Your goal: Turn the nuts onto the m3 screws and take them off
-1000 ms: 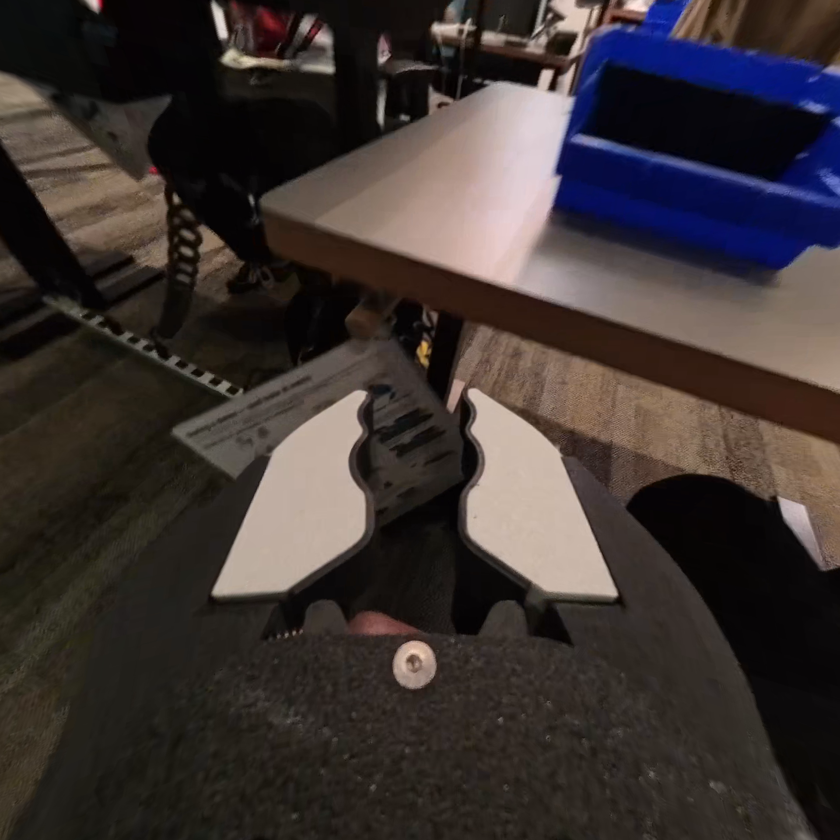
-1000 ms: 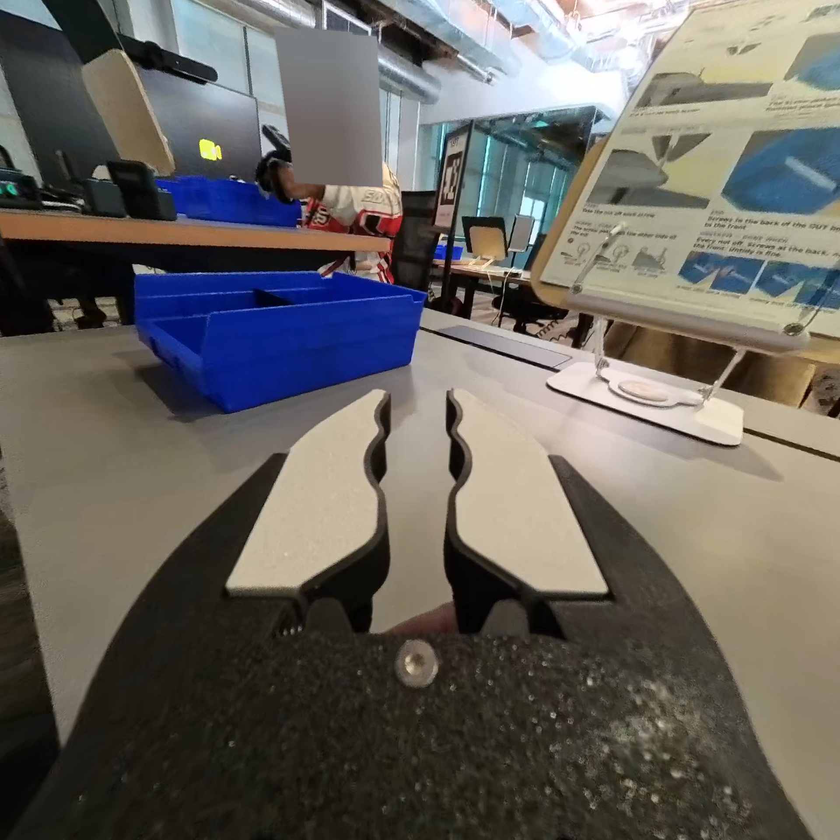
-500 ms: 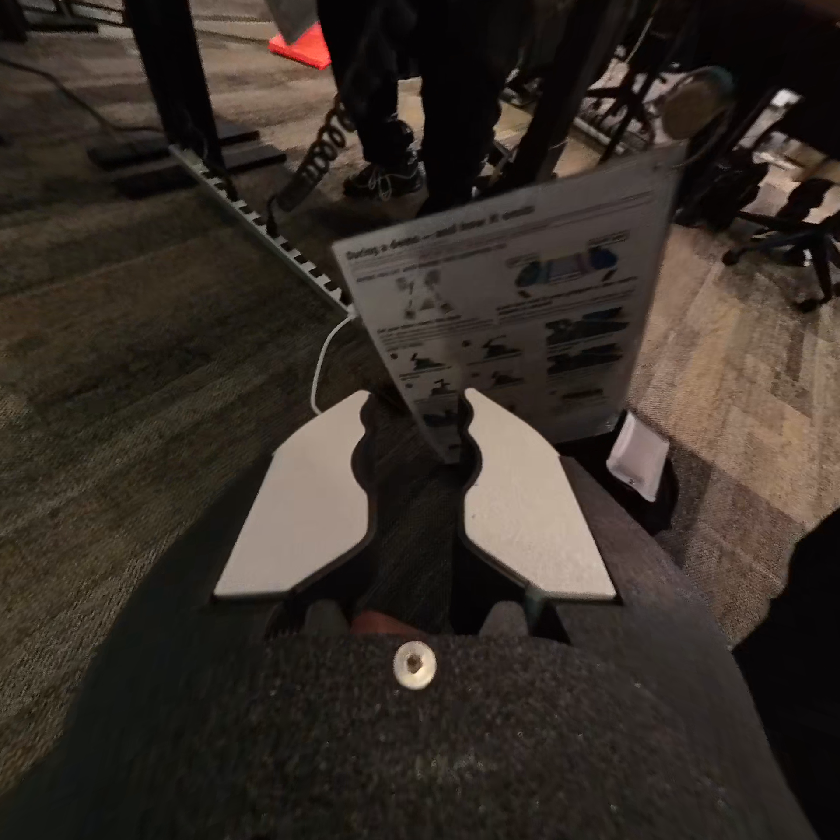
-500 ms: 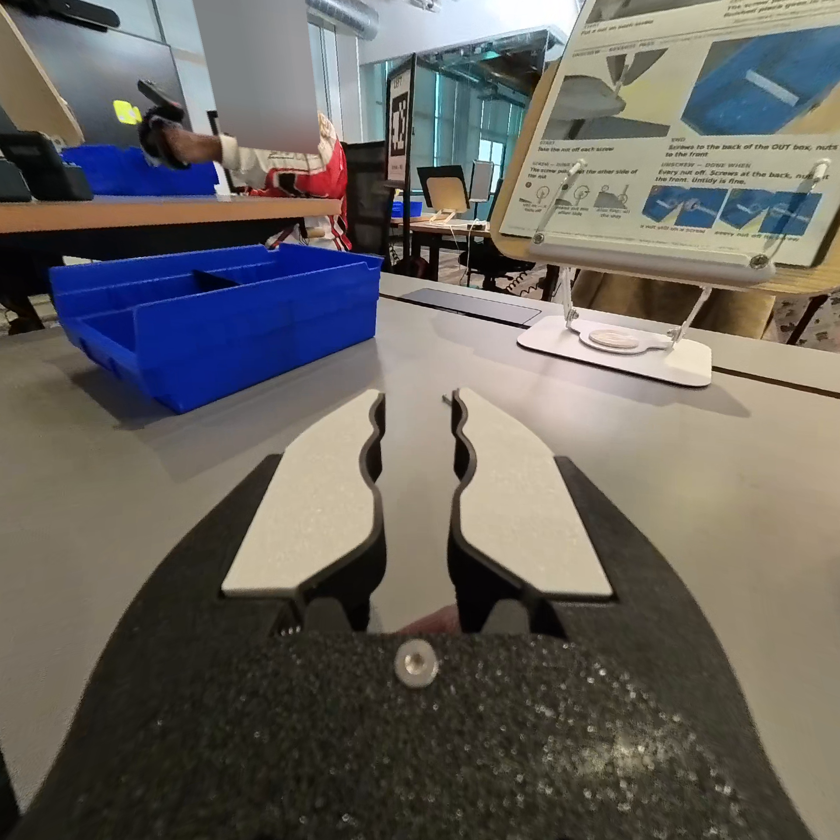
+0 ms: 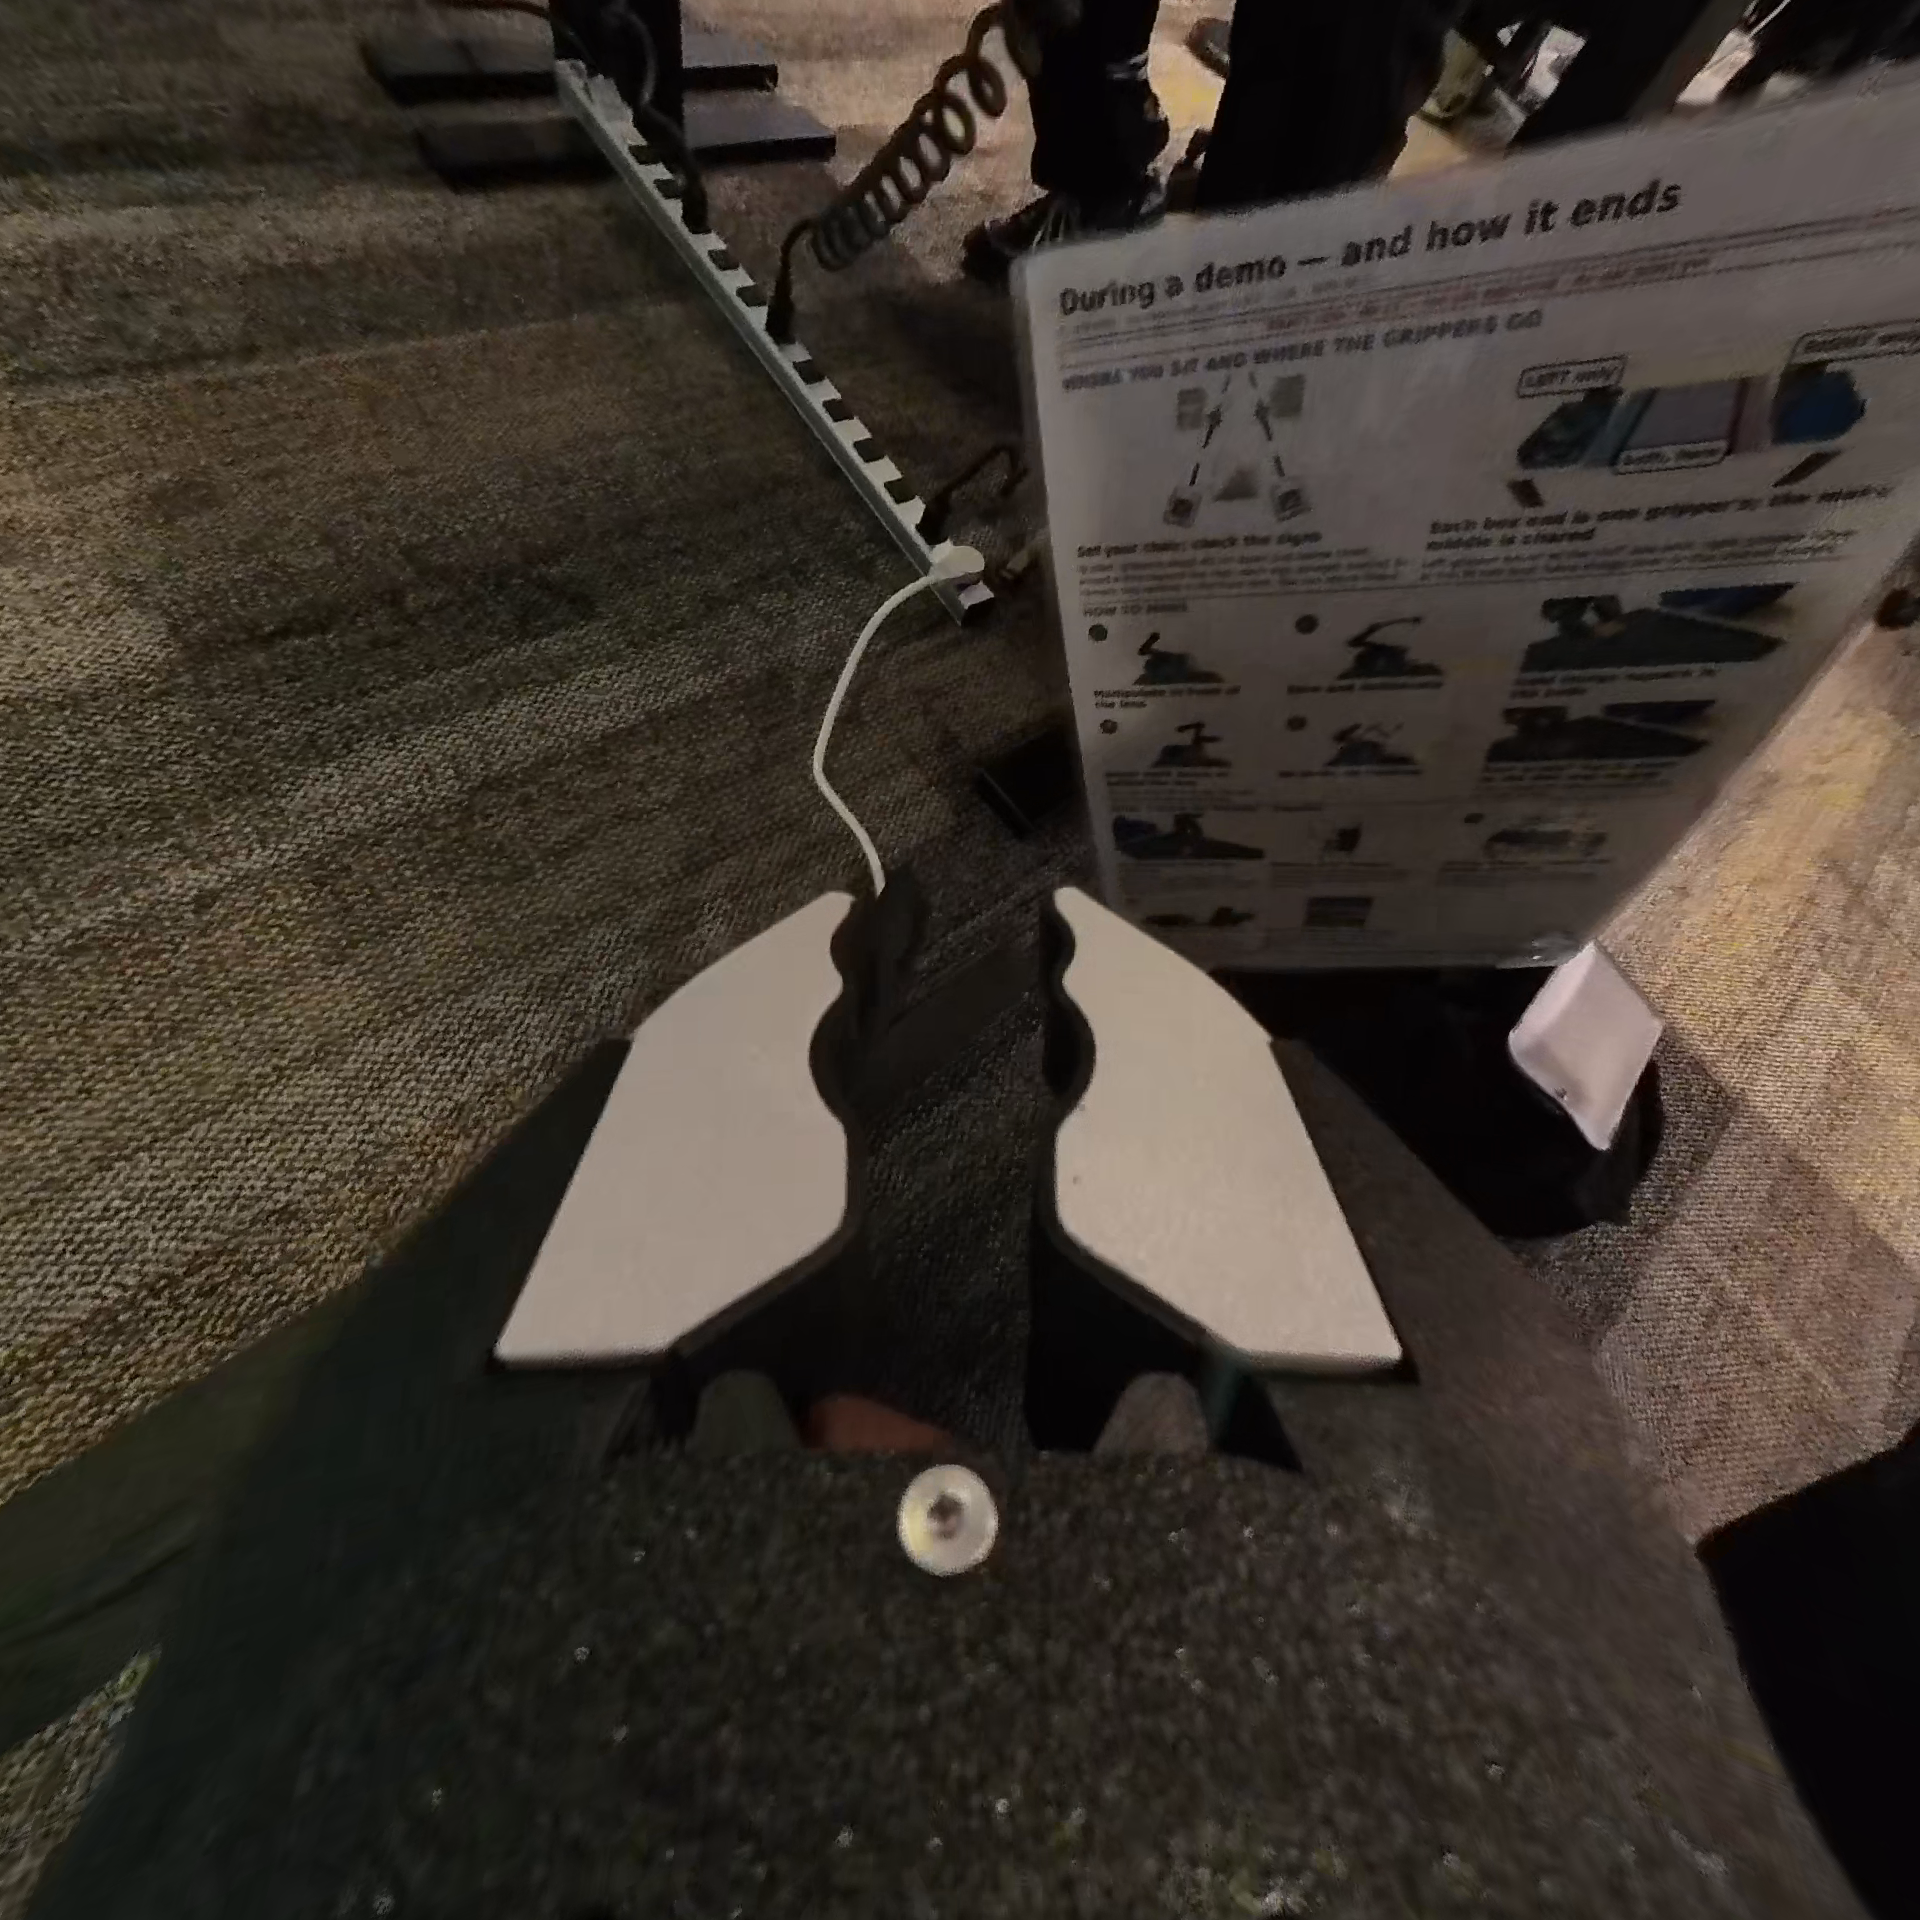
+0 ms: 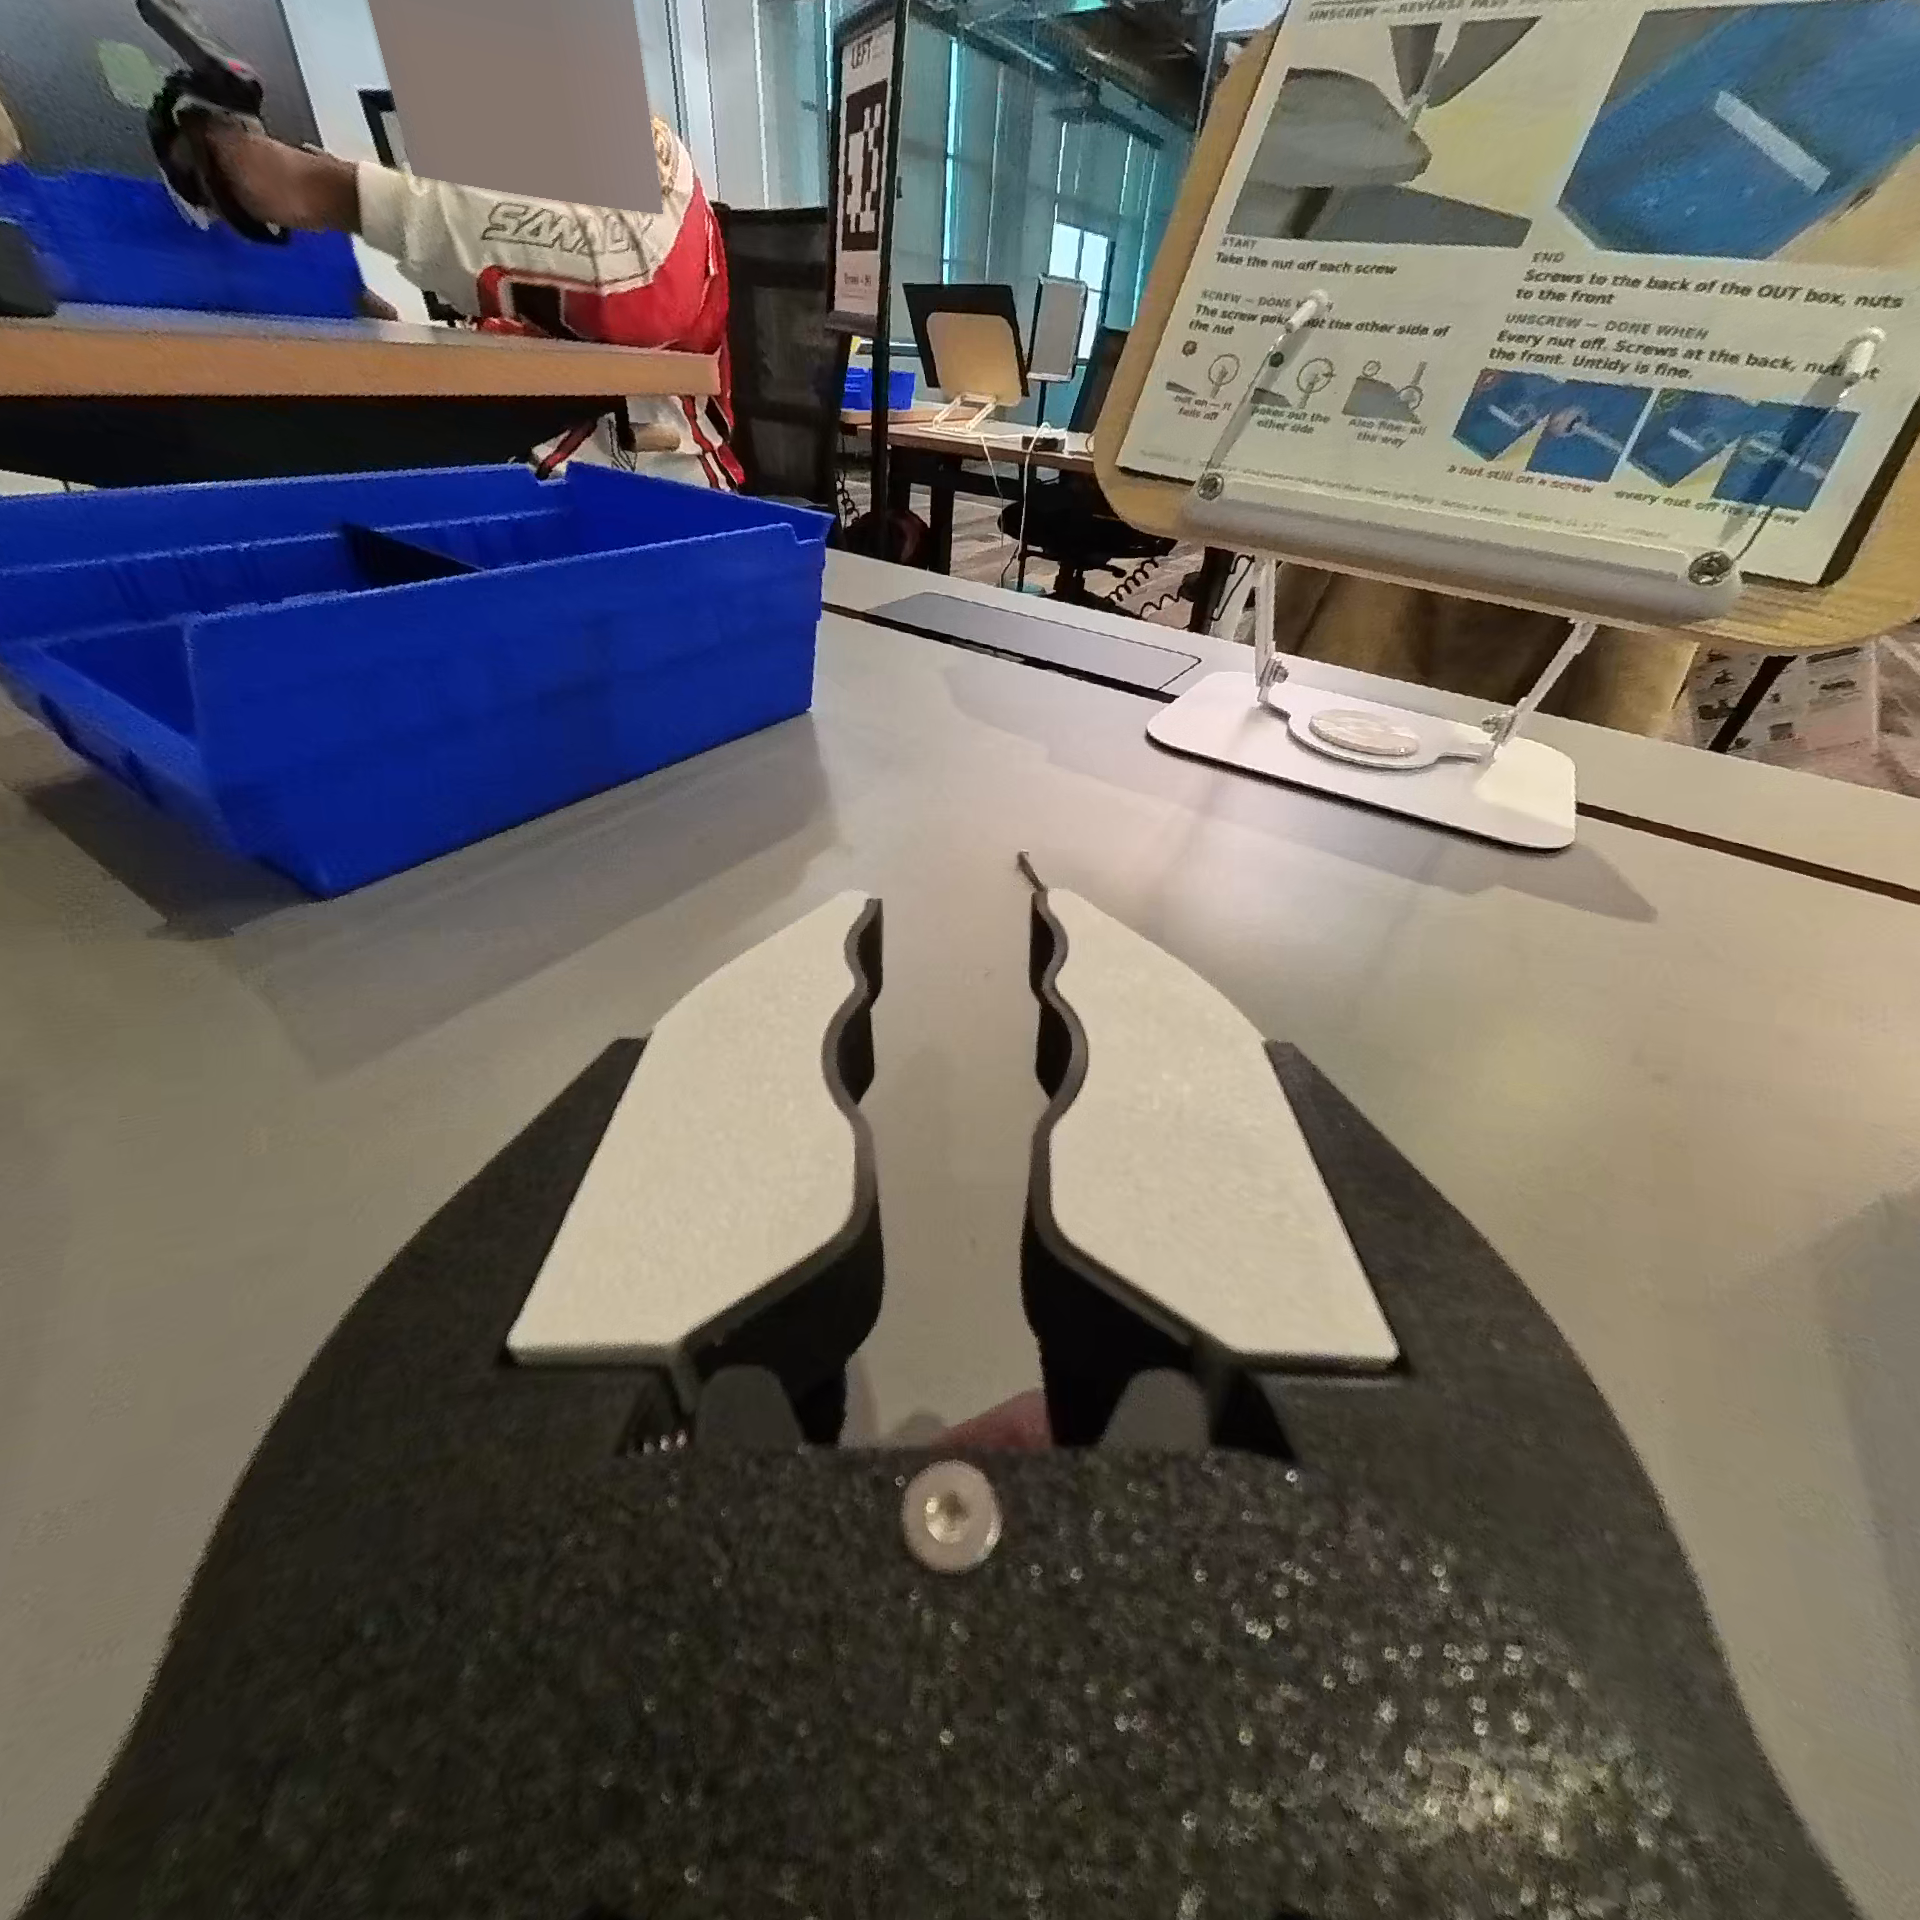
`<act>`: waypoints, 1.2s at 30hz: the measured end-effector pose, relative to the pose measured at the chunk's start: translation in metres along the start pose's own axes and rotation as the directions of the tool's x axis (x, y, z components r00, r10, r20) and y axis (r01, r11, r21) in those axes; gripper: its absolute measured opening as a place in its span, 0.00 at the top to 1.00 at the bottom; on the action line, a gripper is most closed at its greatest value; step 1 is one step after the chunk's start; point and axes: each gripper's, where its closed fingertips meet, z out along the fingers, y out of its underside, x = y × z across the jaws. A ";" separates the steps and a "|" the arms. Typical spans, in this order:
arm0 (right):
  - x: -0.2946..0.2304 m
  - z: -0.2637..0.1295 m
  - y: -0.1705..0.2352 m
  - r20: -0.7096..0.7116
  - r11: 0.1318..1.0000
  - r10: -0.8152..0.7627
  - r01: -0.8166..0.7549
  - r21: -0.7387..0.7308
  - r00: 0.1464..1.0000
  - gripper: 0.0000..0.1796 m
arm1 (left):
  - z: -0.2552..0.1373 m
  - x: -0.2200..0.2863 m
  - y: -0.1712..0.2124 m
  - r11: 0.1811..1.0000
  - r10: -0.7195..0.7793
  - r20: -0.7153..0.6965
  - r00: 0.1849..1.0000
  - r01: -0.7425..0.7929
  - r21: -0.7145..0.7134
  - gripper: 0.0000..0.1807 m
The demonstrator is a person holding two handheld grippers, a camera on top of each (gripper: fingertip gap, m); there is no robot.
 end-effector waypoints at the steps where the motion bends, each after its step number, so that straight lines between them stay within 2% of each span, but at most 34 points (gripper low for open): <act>1: 0.000 0.000 0.000 -0.003 1.000 0.002 -0.002 0.003 1.000 0.85 | -0.002 -0.001 0.005 1.000 -0.008 0.001 1.000 0.008 -0.008 0.83; 8: 0.000 0.002 0.002 -0.013 1.000 -0.015 0.015 -0.019 1.000 0.86 | 0.006 -0.005 0.055 0.993 -0.054 0.000 0.999 0.054 -0.105 0.84; 16: 0.000 0.002 0.002 -0.015 1.000 -0.014 0.013 -0.016 1.000 0.86 | 0.012 -0.006 0.059 0.993 -0.037 0.012 0.999 0.038 -0.111 0.84; 24: 0.002 0.002 0.002 -0.019 1.000 -0.002 0.001 -0.016 1.000 0.87 | 0.014 -0.010 0.061 0.989 -0.088 0.014 0.996 0.089 -0.120 0.85; 30: 0.002 0.002 0.002 -0.027 1.000 -0.011 0.011 -0.020 1.000 0.87 | 0.023 -0.012 0.072 0.988 -0.045 0.022 0.999 0.048 -0.147 0.85; 36: 0.002 0.002 0.002 -0.026 1.000 -0.013 0.012 -0.018 1.000 0.87 | 0.052 0.013 0.080 0.978 -0.131 -0.072 0.989 0.117 -0.170 0.85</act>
